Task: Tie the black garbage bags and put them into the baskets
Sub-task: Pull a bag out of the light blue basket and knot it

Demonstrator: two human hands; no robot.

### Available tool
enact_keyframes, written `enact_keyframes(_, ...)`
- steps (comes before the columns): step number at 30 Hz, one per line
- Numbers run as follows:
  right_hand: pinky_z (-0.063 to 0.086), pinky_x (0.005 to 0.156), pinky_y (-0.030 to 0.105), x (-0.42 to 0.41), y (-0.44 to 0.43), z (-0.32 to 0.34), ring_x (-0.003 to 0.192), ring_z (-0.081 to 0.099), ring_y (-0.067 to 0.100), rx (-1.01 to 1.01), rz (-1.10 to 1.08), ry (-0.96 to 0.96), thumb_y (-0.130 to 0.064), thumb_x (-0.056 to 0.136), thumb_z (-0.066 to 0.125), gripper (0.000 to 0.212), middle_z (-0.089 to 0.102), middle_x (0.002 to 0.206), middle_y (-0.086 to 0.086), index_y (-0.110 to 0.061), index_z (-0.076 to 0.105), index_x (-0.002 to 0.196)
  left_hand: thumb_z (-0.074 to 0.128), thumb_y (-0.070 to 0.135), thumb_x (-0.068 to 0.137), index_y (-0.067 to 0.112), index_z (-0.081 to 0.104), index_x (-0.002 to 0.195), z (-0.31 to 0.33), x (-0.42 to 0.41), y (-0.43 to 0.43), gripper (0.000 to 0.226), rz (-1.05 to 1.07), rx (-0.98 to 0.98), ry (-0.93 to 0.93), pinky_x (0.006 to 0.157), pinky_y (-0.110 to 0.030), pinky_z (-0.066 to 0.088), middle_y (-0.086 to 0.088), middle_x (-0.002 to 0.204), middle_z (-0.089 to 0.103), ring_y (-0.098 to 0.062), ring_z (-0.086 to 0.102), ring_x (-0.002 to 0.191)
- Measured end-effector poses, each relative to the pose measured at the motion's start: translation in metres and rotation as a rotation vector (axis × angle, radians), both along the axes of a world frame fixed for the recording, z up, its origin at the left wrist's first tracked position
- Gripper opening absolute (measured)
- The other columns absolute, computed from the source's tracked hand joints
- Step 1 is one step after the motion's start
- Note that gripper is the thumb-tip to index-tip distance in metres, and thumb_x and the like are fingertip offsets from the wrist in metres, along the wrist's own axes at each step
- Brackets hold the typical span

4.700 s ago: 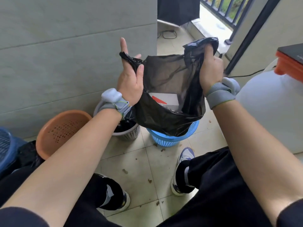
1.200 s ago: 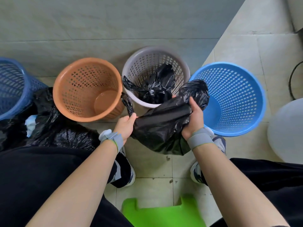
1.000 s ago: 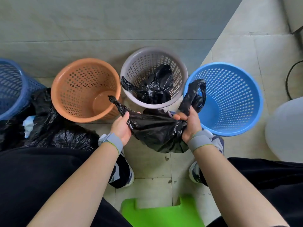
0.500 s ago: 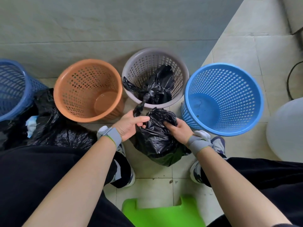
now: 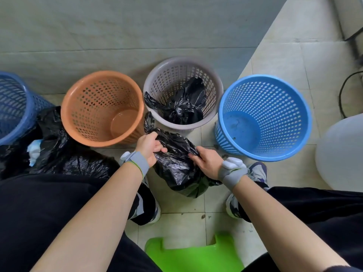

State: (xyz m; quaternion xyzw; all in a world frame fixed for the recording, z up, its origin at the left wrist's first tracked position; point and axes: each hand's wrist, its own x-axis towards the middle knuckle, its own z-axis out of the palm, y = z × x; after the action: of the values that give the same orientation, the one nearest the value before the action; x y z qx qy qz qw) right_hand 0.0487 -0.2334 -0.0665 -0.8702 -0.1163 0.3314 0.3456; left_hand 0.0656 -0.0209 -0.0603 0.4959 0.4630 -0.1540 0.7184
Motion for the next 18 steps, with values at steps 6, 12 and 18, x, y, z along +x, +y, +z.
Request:
enact_keyframes(6,0.041,0.066,0.021,-0.002,-0.012,-0.005,0.068,0.057,0.015,0.079,-0.245,-0.133,-0.021,0.105,0.039,0.022,0.062,0.077,-0.001,-0.014,0.050,0.088,0.047,-0.005,0.078,0.018,0.030,0.055,0.002,-0.006,0.014,0.037,-0.226,-0.256,-0.051,0.065,-0.032,0.037,0.000,0.055,0.020,-0.017,0.025,0.049)
enact_keyframes(12,0.046,0.071,0.041,0.006,-0.006,-0.007,0.073,0.057,0.034,0.014,0.057,-0.117,-0.023,0.103,0.040,0.009,0.062,0.084,0.010,-0.015,0.044,0.105,0.069,0.011,0.081,0.018,0.072,0.057,0.014,-0.013,0.009,0.025,-0.583,-0.197,-0.044,0.066,-0.023,0.040,0.007,0.045,0.030,-0.011,0.031,0.053)
enact_keyframes(18,0.050,0.076,0.043,-0.001,0.005,-0.005,0.080,0.059,0.035,-0.180,0.374,-0.040,-0.036,0.104,0.033,0.021,0.059,0.087,0.009,-0.019,0.035,0.091,0.054,0.042,0.094,0.008,0.072,0.108,0.020,-0.009,0.003,0.041,-0.594,-0.292,-0.059,0.048,-0.022,0.035,0.000,0.071,0.044,-0.008,0.019,0.039)
